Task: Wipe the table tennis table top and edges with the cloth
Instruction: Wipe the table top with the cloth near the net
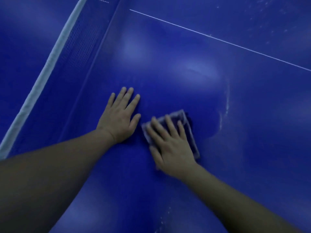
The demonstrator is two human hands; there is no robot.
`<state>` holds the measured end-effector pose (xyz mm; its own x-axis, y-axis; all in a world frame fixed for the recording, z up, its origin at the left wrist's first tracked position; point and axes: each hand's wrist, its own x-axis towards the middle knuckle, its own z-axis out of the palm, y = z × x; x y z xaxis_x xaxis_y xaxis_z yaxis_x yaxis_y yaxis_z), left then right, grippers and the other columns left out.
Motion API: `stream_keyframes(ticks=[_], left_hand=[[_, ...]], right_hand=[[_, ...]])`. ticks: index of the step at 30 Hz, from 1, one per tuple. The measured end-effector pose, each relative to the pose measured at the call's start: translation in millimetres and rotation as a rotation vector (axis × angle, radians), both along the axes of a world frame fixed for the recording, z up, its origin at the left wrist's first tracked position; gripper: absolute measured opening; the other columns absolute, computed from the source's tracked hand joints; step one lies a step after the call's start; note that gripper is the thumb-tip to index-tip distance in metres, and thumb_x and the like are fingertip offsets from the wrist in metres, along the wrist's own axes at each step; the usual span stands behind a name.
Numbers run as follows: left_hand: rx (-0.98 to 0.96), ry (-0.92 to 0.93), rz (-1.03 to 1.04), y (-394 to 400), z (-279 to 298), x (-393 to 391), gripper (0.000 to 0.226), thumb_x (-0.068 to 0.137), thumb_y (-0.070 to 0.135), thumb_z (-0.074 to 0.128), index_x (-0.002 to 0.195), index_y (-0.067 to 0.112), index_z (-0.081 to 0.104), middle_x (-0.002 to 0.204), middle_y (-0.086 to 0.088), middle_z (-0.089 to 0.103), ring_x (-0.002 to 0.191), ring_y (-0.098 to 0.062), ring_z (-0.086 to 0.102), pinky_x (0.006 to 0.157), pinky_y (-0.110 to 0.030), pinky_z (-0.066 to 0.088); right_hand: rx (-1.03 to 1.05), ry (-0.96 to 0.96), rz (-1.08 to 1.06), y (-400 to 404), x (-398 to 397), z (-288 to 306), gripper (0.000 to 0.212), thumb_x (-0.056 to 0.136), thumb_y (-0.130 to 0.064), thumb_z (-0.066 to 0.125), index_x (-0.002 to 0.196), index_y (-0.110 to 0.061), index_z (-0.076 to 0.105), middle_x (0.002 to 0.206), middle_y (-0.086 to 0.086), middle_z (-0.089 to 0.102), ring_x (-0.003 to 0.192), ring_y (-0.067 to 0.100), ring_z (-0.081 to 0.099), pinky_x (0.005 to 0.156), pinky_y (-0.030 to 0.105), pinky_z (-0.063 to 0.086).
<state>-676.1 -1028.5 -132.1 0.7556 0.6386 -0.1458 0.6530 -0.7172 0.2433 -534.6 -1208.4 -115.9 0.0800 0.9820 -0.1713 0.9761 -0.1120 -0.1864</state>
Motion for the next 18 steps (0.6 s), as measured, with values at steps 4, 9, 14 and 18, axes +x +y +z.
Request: stream_keyframes(ticks=[4, 9, 14, 18], left_hand=[[-0.004, -0.008, -0.003, -33, -3, -33, 0.067, 0.098, 0.048, 0.023, 0.155, 0.014, 0.028, 0.164, -0.009, 0.017, 0.152, -0.025, 0.007, 0.123, -0.048, 0.007], [0.033, 0.009, -0.032, -40, -5, -55, 0.064, 0.099, 0.047, 0.025, 0.154, 0.015, 0.029, 0.163, -0.009, 0.020, 0.152, -0.026, 0.011, 0.122, -0.048, 0.010], [0.040, -0.002, 0.015, -54, -5, -70, 0.064, 0.098, 0.045, 0.028, 0.153, 0.013, 0.032, 0.162, -0.011, 0.024, 0.151, -0.027, 0.014, 0.121, -0.046, 0.010], [0.038, 0.017, 0.043, -74, -5, -90, 0.064, 0.099, 0.046, 0.027, 0.153, 0.013, 0.031, 0.162, -0.009, 0.022, 0.152, -0.025, 0.012, 0.122, -0.048, 0.011]], right_hand=[[-0.022, -0.047, 0.185, -27, 64, -2, 0.062, 0.095, -0.054, 0.038, 0.154, -0.035, 0.033, 0.162, -0.006, 0.029, 0.151, 0.032, 0.021, 0.119, 0.054, 0.011], [-0.041, -0.008, -0.465, 69, 59, -6, 0.065, 0.098, -0.051, 0.029, 0.159, -0.035, 0.013, 0.168, -0.009, 0.006, 0.154, 0.030, -0.002, 0.120, 0.057, -0.004], [-0.022, 0.037, -0.032, -10, -43, 1, 0.062, 0.100, -0.048, 0.033, 0.159, -0.032, 0.020, 0.167, -0.006, 0.011, 0.154, 0.030, 0.003, 0.120, 0.060, 0.006], [-0.083, 0.060, 0.247, -82, -4, 3, 0.062, 0.099, -0.053, 0.039, 0.157, -0.036, 0.024, 0.166, -0.010, 0.015, 0.154, 0.026, 0.007, 0.122, 0.053, 0.005]])
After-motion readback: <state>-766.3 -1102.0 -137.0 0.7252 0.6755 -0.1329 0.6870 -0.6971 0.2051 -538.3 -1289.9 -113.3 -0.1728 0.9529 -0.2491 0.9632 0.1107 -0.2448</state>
